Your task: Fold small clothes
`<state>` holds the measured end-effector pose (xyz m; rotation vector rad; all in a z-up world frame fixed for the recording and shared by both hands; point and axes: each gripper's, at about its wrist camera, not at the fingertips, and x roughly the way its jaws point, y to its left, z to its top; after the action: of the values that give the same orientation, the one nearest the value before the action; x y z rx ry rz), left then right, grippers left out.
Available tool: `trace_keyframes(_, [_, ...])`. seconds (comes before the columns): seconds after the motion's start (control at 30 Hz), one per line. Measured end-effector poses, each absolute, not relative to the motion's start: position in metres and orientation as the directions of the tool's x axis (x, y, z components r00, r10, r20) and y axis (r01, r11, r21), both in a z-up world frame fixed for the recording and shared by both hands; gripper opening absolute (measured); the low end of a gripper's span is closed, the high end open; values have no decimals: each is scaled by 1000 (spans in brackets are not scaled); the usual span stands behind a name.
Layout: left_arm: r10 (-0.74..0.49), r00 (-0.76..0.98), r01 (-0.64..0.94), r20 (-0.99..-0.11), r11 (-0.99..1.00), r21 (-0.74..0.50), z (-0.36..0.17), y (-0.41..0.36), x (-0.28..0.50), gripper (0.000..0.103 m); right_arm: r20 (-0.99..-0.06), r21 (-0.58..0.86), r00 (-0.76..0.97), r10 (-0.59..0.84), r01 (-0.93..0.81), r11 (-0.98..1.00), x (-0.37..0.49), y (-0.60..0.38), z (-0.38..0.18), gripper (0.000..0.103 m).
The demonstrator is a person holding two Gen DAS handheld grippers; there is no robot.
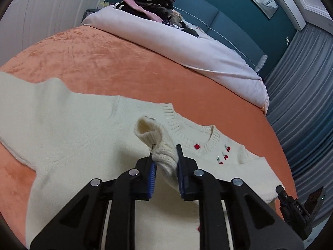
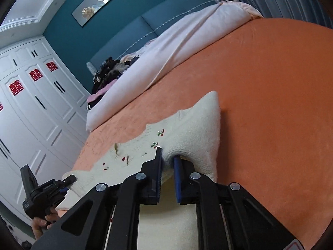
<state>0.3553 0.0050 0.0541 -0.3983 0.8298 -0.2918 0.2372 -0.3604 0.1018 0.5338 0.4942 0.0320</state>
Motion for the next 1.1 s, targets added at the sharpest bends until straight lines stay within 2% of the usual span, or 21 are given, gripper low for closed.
trace_keyframes(0.07, [-384,572,42,-725,896,-441,19,9,365,16,-596,481,788,157,194,855,258,-366,58,10])
trace_keyframes(0.1, [-353,537,6,-766,910,-415,-1,11,368,15,-571,509,803,171,182,842,254,-368,54,8])
trace_keyframes(0.23, [-388,563,37,-730,894,-447,-14,21,357,16,-487,470,865,125,139,872,224,-356,95,10])
trace_keyframes(0.33, [-388,567,34,-727,892,-450,-15,22,358,17,-445,403,895,30,170,899,209,-350,111,10])
trace_keyframes(0.4, [-379,573,37,-726,898,-439,-13,18,355,17,-500,353,866,-8,212,911,226,-351,105,10])
trace_keyframes(0.47, [-382,575,37,-723,895,-444,-12,19,354,18,-622,291,783,-24,259,921,253,-356,76,10])
trace_keyframes(0.5, [-390,574,33,-720,889,-456,-12,21,352,18,-643,269,765,-26,258,928,261,-355,65,3])
trace_keyframes(0.57, [-401,585,18,-705,875,-483,-3,34,346,20,-626,254,778,-50,265,930,254,-348,74,4])
trace_keyframes(0.6, [-394,608,11,-689,872,-489,5,45,341,22,-609,265,792,-43,254,930,246,-344,82,11])
trace_keyframes(0.63, [-379,637,6,-671,873,-488,14,60,336,33,-581,281,814,-25,229,932,237,-337,89,17])
trace_keyframes(0.67, [-350,664,-14,-661,878,-479,23,80,333,50,-565,282,825,-8,203,938,228,-329,96,17])
trace_keyframes(0.77, [-198,721,-151,-664,890,-430,39,156,330,70,-540,228,842,22,121,966,202,-295,97,20])
trace_keyframes(0.83, [-75,723,-273,-687,882,-384,41,215,335,72,-541,177,840,35,73,982,188,-273,84,31])
trace_keyframes(1.0, [148,652,-546,-744,772,-324,31,345,351,72,-615,136,787,50,44,990,177,-244,49,37])
trace_keyframes(1.1, [142,608,-616,-781,706,-350,15,385,360,68,-636,134,771,38,62,989,177,-245,44,39])
